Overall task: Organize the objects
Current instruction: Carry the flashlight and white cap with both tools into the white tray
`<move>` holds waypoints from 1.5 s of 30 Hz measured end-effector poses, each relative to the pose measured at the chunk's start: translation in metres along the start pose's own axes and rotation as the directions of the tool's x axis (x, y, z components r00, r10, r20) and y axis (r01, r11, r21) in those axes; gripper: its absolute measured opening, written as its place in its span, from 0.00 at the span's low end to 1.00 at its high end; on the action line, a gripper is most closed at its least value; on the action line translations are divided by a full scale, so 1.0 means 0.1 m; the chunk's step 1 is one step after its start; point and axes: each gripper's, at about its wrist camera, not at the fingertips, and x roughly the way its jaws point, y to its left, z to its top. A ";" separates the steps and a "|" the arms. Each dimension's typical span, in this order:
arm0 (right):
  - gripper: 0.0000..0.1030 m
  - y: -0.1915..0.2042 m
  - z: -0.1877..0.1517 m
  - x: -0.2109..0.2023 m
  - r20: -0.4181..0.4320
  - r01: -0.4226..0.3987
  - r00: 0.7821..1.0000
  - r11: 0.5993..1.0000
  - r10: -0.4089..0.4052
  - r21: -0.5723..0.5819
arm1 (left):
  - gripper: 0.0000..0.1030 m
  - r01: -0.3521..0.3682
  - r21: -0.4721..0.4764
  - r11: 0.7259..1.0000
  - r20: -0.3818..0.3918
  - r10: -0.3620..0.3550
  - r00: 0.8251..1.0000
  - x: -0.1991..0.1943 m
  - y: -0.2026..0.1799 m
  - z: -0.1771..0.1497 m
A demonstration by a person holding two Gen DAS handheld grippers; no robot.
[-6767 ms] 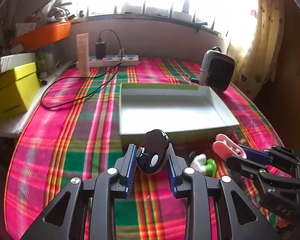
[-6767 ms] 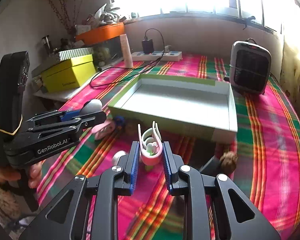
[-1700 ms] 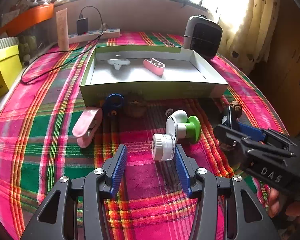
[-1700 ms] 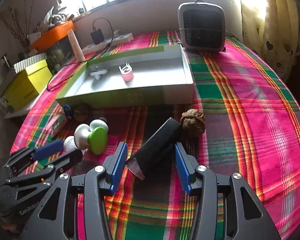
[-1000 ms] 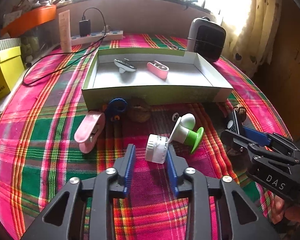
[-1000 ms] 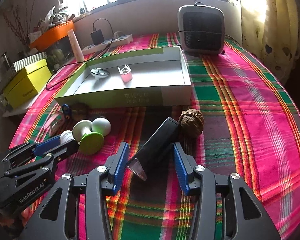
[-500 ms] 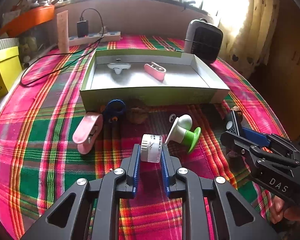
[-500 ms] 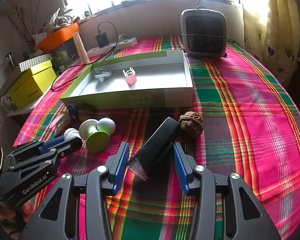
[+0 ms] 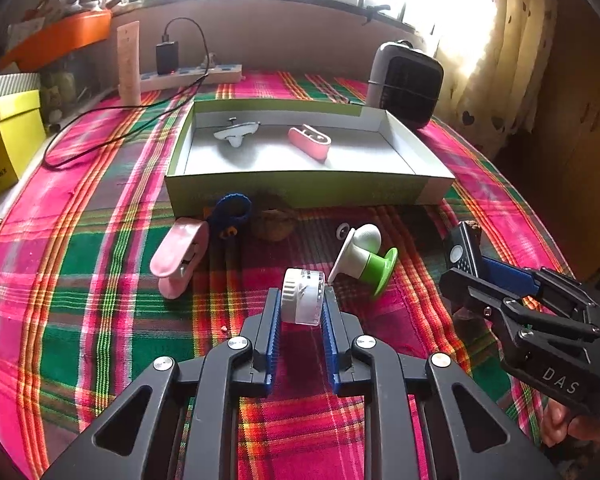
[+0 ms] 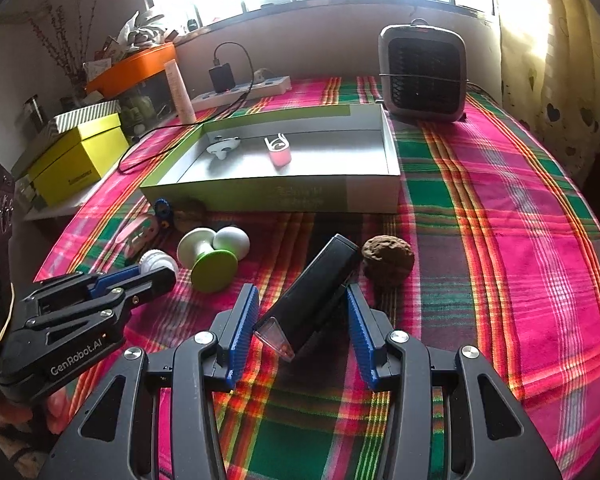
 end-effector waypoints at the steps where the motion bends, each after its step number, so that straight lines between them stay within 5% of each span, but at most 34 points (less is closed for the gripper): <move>1: 0.44 0.01 0.00 0.00 -0.001 0.000 1.000 1.000 0.000 0.000 | 0.17 0.001 0.001 1.000 0.003 -0.001 1.000 -0.01 0.00 0.01; 45: 0.44 0.08 0.21 -0.08 0.031 -0.040 0.999 0.999 0.041 -0.036 | 0.17 0.001 0.016 1.000 0.055 -0.001 0.999 -0.17 -0.05 0.27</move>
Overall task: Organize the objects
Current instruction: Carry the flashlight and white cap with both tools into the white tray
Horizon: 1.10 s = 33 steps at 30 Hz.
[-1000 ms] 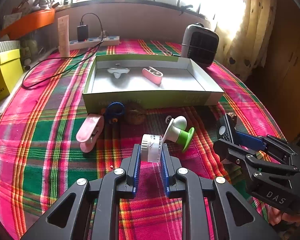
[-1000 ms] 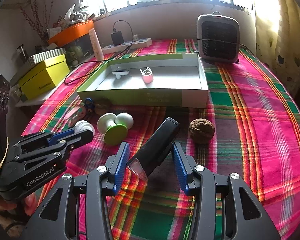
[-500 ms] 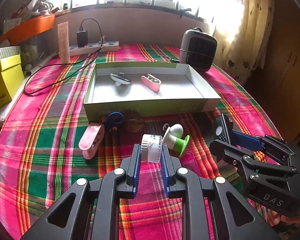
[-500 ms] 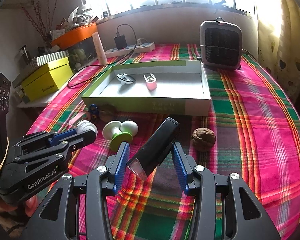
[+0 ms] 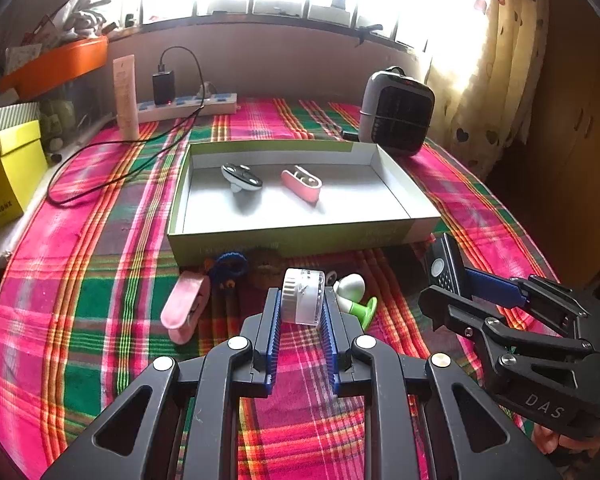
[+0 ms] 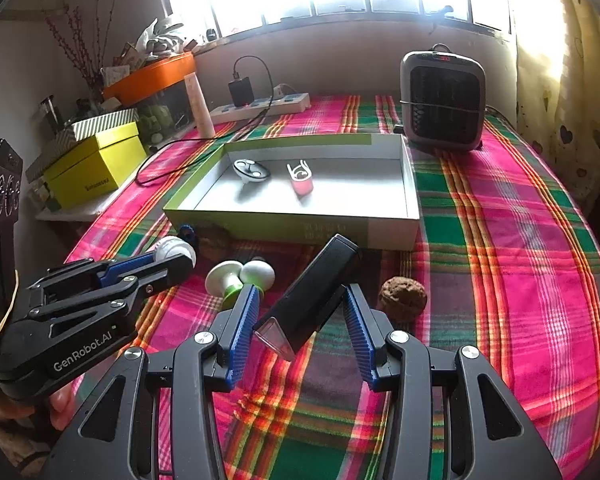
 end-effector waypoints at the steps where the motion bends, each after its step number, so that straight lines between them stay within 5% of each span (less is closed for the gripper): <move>1: 0.44 0.00 0.01 0.00 0.001 -0.001 1.000 1.000 0.001 -0.001 | 0.17 0.001 0.000 1.000 0.001 -0.001 1.000 0.00 0.00 0.01; 33: 0.44 -0.16 0.52 0.29 0.005 -0.020 1.000 0.999 0.020 -0.027 | 0.17 0.005 -0.022 1.000 -0.008 -0.006 1.000 0.37 0.17 0.58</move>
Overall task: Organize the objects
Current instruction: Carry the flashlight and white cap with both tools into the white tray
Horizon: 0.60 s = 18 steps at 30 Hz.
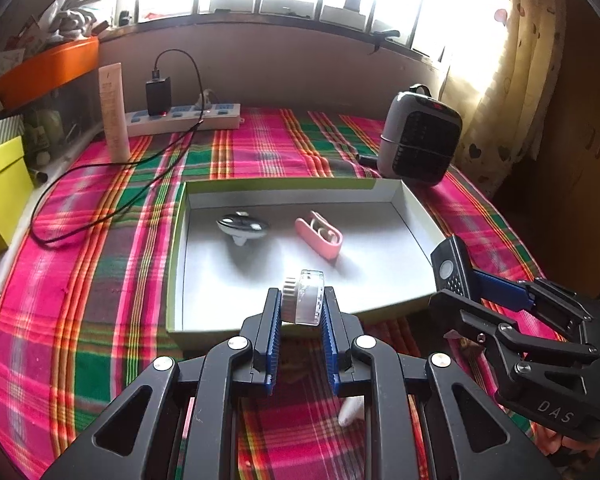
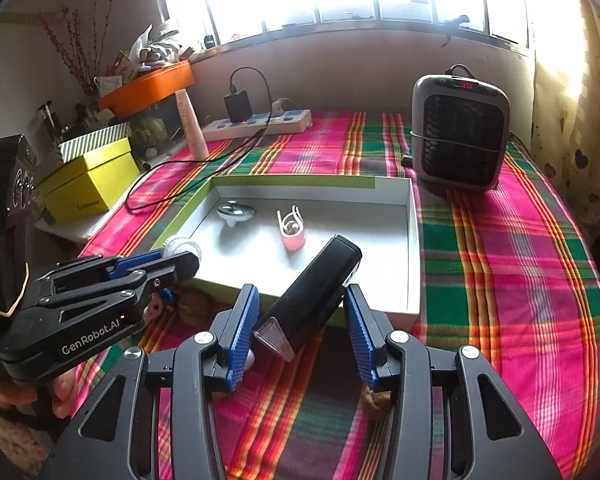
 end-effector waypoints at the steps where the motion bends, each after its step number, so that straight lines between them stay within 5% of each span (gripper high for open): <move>1: 0.44 -0.01 0.02 0.02 -0.003 -0.001 1.000 1.000 0.001 0.000 | 0.17 0.000 -0.002 1.000 0.000 0.000 1.000 0.02 0.01 0.02; 18: 0.44 -0.26 0.36 0.42 -0.033 -0.012 0.999 1.000 0.011 -0.006 | 0.17 0.001 -0.005 1.000 -0.047 -0.001 0.999 0.42 0.06 0.27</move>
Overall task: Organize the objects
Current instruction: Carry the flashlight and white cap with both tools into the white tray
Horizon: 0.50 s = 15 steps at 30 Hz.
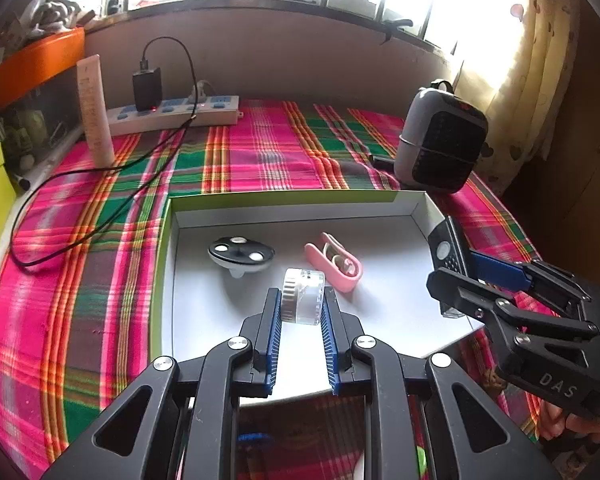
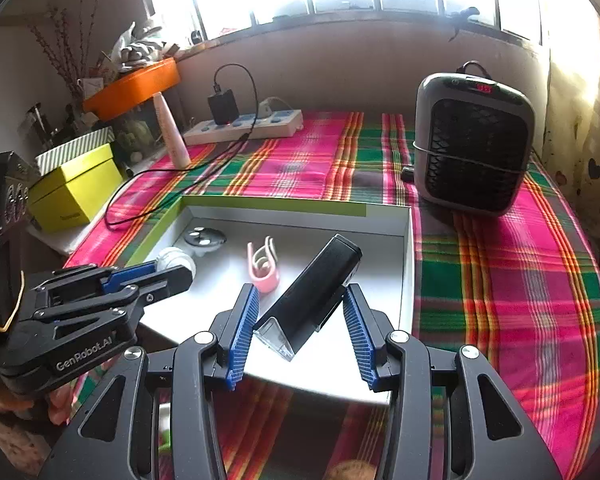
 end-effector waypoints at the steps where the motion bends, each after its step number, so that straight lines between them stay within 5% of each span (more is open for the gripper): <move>1: 0.44 -0.02 0.01 0.03 -0.004 -0.006 1.000 1.000 0.006 0.003 | 0.17 -0.001 -0.006 1.000 -0.004 0.001 1.000 0.03 0.01 0.01; 15: 0.44 -0.16 0.16 0.35 -0.073 0.020 0.997 1.000 -0.021 -0.010 | 0.17 -0.019 -0.010 1.000 -0.045 0.018 0.999 0.31 0.08 0.08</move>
